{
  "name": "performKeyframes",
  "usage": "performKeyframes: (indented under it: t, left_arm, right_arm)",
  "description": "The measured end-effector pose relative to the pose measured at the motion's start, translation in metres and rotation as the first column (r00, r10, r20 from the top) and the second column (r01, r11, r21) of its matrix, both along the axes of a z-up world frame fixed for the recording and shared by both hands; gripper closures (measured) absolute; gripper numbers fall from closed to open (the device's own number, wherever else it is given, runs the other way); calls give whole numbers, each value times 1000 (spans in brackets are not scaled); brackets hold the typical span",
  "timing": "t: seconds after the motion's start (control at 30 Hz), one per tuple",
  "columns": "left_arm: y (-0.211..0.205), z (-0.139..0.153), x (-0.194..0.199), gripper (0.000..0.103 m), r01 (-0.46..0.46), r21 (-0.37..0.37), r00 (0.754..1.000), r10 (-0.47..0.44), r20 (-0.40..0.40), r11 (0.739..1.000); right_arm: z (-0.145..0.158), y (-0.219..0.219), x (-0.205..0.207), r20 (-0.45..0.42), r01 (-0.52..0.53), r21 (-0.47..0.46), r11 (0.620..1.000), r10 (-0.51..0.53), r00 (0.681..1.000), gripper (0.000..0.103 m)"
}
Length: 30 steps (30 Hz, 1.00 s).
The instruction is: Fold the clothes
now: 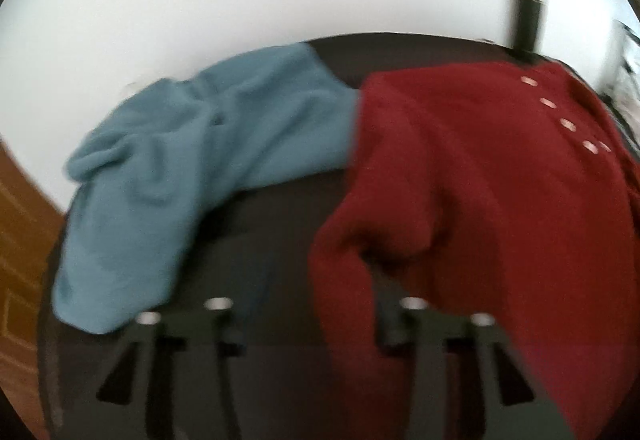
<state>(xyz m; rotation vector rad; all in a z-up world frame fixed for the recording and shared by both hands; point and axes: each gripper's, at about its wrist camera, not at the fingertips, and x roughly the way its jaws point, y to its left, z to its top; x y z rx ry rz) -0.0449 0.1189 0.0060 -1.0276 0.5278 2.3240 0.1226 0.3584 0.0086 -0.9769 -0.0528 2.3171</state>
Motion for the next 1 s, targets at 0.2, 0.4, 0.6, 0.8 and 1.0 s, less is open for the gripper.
performKeyframes:
  t: [0.2, 0.4, 0.6, 0.8, 1.0]
  left_arm:
    - [-25, 28, -36, 74, -121, 46, 990, 124, -71, 992]
    - [-46, 49, -70, 77, -229, 60, 962, 235, -138, 972]
    - [-46, 27, -78, 74, -267, -6, 954, 263, -141, 964]
    - [-50, 18, -57, 40, -243, -21, 966, 240, -100, 970]
    - [-65, 35, -32, 24, -275, 75, 959, 279, -47, 958]
  right_arm:
    - [-22, -22, 11, 13, -56, -64, 996, 57, 998, 14]
    - [-29, 5, 54, 16, 46, -102, 994, -44, 999, 14]
    - [-33, 42, 108, 6, 172, -161, 972, -174, 985, 14]
    - [-43, 73, 141, 100, 304, -47, 952, -298, 949, 14]
    - [-48, 99, 144, 132, 325, -16, 946, -320, 938, 14]
